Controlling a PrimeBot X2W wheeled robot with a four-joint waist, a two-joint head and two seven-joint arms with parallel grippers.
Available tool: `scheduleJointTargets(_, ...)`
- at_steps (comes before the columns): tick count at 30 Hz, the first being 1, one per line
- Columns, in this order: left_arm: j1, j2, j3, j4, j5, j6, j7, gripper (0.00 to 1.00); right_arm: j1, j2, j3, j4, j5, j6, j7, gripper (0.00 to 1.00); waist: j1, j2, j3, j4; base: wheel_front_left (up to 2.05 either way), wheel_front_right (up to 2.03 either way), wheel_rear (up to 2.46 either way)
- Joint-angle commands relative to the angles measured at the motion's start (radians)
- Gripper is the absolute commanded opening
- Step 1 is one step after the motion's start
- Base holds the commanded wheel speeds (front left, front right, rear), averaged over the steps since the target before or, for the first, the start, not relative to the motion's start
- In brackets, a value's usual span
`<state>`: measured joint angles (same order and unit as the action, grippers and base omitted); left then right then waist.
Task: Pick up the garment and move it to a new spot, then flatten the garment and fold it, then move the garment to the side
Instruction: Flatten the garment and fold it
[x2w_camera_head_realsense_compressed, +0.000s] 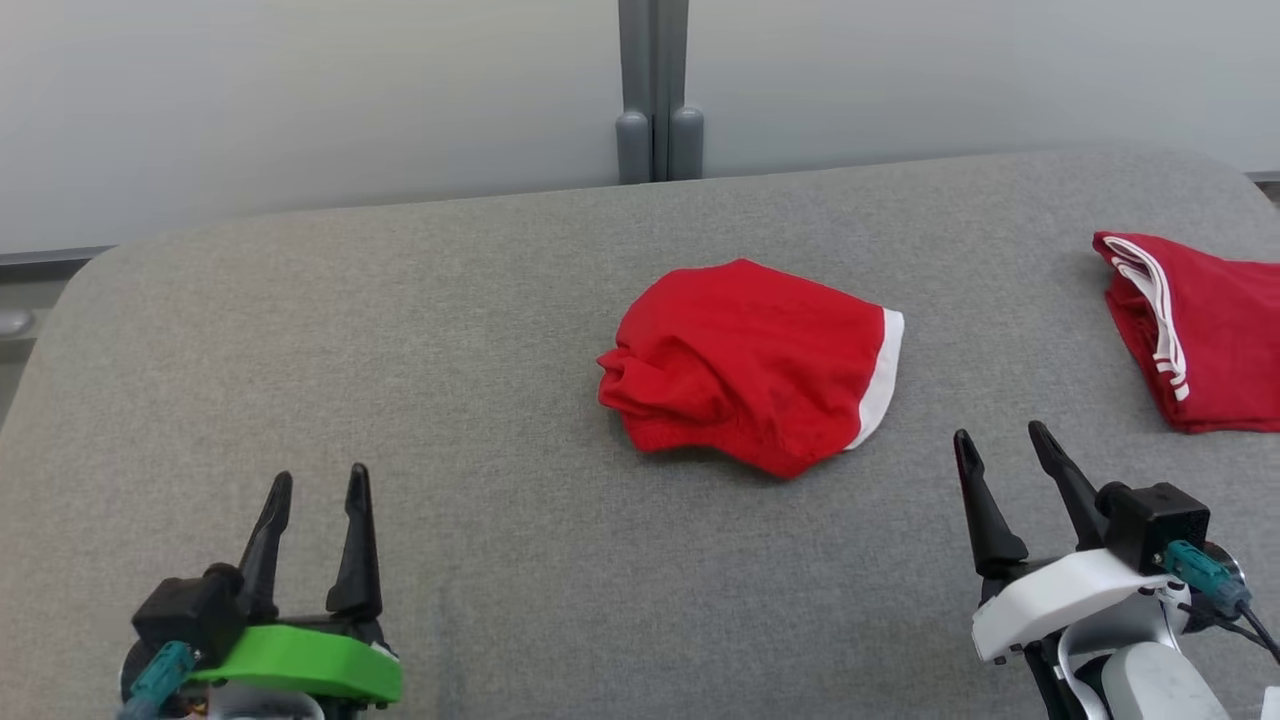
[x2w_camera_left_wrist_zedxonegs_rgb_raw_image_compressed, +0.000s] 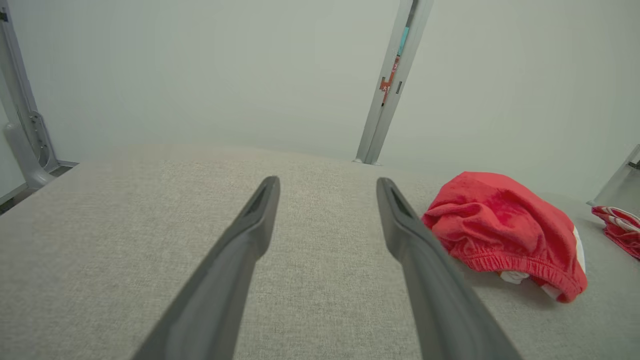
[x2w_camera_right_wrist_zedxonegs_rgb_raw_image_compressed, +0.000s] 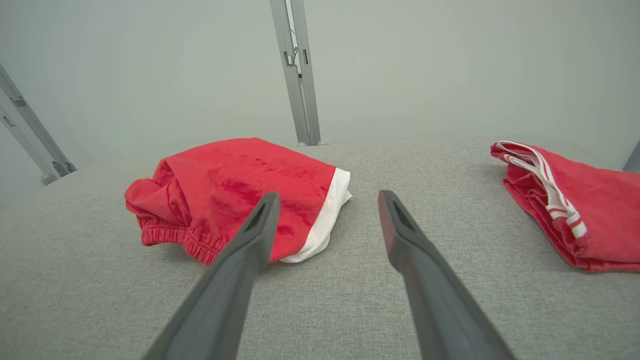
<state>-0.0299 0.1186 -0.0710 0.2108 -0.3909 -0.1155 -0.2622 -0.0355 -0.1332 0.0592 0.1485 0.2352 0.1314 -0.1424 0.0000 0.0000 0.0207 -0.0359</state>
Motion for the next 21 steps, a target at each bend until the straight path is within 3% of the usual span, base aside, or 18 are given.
scheduleJointTargets(1, -0.026, -0.001, -0.018, 0.008, -0.013, -0.007, 0.006, 1.0, -0.018, -0.002, 0.009, -0.005, -0.002, -0.002, 0.0, 1.0, 0.0, 0.0, 0.023, -0.031, 0.0, 0.0, 0.0)
scheduleJointTargets(8, -0.103, -0.015, -0.167, 0.095, -0.063, -0.014, 0.054, 1.0, -0.05, -0.002, 0.036, 0.004, -0.003, -0.002, -0.004, 1.0, 0.0, 0.0, 0.075, -0.123, 0.0, 0.0, 0.0)
scheduleJointTargets(15, -0.233, -0.019, -0.454, 0.208, -0.199, -0.015, 0.168, 1.0, -0.079, 0.003, 0.055, 0.014, 0.002, -0.002, -0.018, 1.0, 0.0, 0.0, 0.123, -0.223, 0.0, 0.0, 0.0)
scheduleJointTargets(21, -0.347, -0.033, -0.541, 0.335, -0.301, -0.015, 0.178, 1.0, -0.097, 0.008, 0.072, 0.027, 0.007, -0.002, -0.037, 1.0, 0.0, 0.0, 0.152, -0.283, 0.0, 0.0, 0.0)
